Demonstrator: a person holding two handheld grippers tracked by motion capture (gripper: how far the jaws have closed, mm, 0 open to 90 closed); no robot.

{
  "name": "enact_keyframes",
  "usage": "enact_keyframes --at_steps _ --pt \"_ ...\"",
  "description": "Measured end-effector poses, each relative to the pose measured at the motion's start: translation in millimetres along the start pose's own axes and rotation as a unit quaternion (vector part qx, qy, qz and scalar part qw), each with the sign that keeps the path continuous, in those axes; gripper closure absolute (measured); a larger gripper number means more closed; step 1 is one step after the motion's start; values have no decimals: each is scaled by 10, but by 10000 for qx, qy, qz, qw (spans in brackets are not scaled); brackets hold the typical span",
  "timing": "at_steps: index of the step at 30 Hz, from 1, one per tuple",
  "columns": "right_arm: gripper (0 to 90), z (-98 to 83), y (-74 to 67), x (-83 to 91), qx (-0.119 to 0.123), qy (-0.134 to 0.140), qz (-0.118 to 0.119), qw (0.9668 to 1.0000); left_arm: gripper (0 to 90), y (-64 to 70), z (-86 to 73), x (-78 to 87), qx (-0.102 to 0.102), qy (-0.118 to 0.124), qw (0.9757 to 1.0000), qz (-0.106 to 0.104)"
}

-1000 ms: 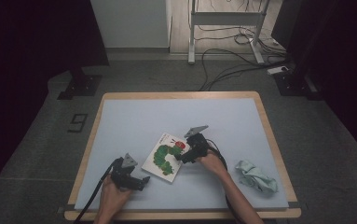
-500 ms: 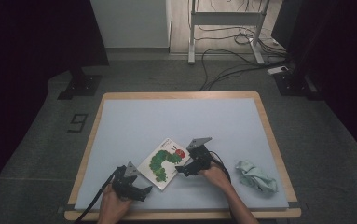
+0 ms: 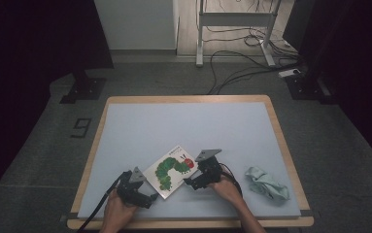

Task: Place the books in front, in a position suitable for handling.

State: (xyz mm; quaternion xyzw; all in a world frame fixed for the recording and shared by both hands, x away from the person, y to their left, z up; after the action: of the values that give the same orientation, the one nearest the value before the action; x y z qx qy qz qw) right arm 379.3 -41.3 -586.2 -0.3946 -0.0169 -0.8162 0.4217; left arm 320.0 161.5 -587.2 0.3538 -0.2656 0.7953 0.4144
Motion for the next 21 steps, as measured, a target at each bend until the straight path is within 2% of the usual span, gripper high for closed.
enact_keyframes --at_steps 3,4,5,6,7,8,9,12,13,14,15,19,21 --pt "7 -28 11 31 -51 -9 -102 9999 0 -55 26 -25 -133 -45 9998 -130" --pt "7 -33 17 39 -52 -1 -130 9999 0 -93 45 -42 -243 -89 9994 -214" --pt "7 -33 17 39 -52 -1 -130 9999 0 -93 45 -42 -243 -89 9994 -214" --pt "7 -47 28 56 -84 11 -203 9998 0 -133 72 -69 -354 -94 9989 -304" --pt "7 -47 28 56 -84 11 -203 9998 0 -133 72 -69 -354 -94 9989 -304" --pt "7 -62 47 76 -110 21 -286 9995 0 -172 101 -99 -455 -72 9983 -364" --pt "7 -66 58 85 -113 41 -314 9994 0 -172 101 -99 -455 -72 9983 -364" --pt "6 -87 95 117 -175 68 -454 9988 0 -248 167 -171 -618 16 9971 -447" --pt "6 -87 95 117 -175 68 -454 9988 0 -248 167 -171 -618 16 9971 -447" --pt "4 -102 135 136 -164 94 -584 9981 0 -275 192 -201 -657 84 9968 -456" --pt "4 -104 151 147 -212 111 -618 9978 0 -293 212 -223 -677 133 9965 -477" --pt "4 -99 175 161 -296 156 -589 9977 0 -310 228 -247 -726 219 9960 -476" --pt "0 -103 174 157 -230 131 -646 9976 0 -303 217 -243 -700 286 9962 -426"
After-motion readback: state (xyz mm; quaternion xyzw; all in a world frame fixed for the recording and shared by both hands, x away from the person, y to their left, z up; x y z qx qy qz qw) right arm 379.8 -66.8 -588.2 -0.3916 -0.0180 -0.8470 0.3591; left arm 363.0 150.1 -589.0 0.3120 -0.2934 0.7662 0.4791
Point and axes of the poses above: each handheld gripper's, and its own axes: x roughly backward along the jaws, z roughly out of its top, y roughly to its right, the point moved 8 cm from there along -x, roughly forward along the jaws, and after that the axes turned 14 degrees about -x, right-handed, at the moved point
